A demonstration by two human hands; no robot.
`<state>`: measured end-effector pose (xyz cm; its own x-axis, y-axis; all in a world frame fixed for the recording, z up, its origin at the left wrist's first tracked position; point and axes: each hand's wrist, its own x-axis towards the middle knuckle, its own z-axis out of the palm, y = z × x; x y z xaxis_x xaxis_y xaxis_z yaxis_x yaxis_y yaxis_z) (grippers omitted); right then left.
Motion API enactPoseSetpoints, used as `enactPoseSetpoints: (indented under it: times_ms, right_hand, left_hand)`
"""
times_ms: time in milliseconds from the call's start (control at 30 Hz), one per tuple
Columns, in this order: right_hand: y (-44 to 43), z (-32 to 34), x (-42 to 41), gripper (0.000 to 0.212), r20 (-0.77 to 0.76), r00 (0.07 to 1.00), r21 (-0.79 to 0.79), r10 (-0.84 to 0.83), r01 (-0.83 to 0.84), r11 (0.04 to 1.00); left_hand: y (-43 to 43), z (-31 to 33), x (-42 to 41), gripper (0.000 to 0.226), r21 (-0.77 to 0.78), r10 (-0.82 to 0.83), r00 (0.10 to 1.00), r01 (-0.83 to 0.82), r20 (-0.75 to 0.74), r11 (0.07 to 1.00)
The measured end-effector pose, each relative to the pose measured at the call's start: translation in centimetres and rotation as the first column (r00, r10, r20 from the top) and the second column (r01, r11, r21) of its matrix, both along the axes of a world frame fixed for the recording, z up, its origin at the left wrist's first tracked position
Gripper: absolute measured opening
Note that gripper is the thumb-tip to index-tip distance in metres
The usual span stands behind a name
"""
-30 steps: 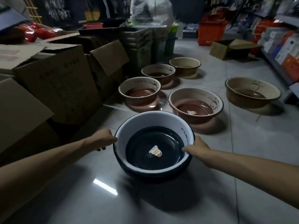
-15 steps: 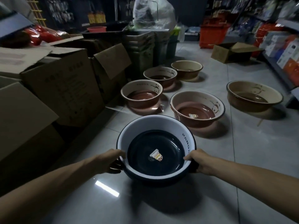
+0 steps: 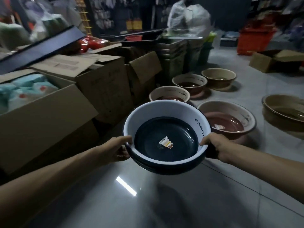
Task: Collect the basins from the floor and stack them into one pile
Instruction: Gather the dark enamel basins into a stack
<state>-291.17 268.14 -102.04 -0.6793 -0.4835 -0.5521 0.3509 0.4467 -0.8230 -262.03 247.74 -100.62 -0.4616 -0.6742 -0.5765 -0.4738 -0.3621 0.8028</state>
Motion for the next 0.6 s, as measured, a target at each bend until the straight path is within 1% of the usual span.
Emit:
enactPoseSetpoints:
  times_ms: [100, 200, 267, 333, 433, 467, 533, 600]
  right_hand:
    - [-1.5, 1.4, 2.9, 0.023, -0.023, 0.993, 0.020, 0.115, -0.114, 0.993]
    - [-3.9, 1.1, 6.7, 0.023, -0.038, 0.967, 0.050, 0.253, -0.251, 0.967]
    - [-6.0, 0.5, 10.0, 0.023, -0.031, 0.933, 0.057, 0.359, -0.357, 0.932]
    - [-7.9, -0.4, 14.4, 0.023, -0.019, 0.879, 0.070, 0.477, -0.474, 0.878]
    - [-10.1, -1.6, 21.8, 0.023, 0.007, 0.780, 0.080, 0.626, -0.624, 0.777]
    - [-10.6, -2.1, 24.2, 0.024, 0.011, 0.747, 0.087, 0.665, -0.663, 0.743]
    - [-11.4, -2.8, 29.0, 0.026, 0.034, 0.681, 0.105, 0.731, -0.730, 0.675]
    - [-11.8, -3.6, 33.6, 0.027, 0.063, 0.597, 0.125, 0.800, -0.799, 0.588]
  left_hand:
    - [1.4, 0.5, 4.3, 0.029, 0.025, 0.084, 0.995, -0.085, 0.049, 0.996]
    - [3.2, -1.0, 10.4, 0.017, 0.044, 0.183, 0.978, -0.188, 0.099, 0.981]
    - [5.1, -2.1, 14.6, 0.011, 0.028, 0.269, 0.953, -0.275, 0.142, 0.961]
    - [7.5, -3.2, 19.4, 0.016, 0.003, 0.358, 0.914, -0.365, 0.190, 0.931]
    - [11.4, -4.6, 27.1, 0.041, 0.065, 0.441, 0.864, -0.468, 0.242, 0.881]
    - [12.6, -4.9, 29.5, 0.045, 0.084, 0.473, 0.843, -0.507, 0.258, 0.858]
    - [14.9, -4.9, 33.8, 0.043, 0.093, 0.546, 0.788, -0.589, 0.285, 0.802]
    - [17.1, -5.4, 37.9, 0.033, 0.090, 0.591, 0.754, -0.635, 0.287, 0.767]
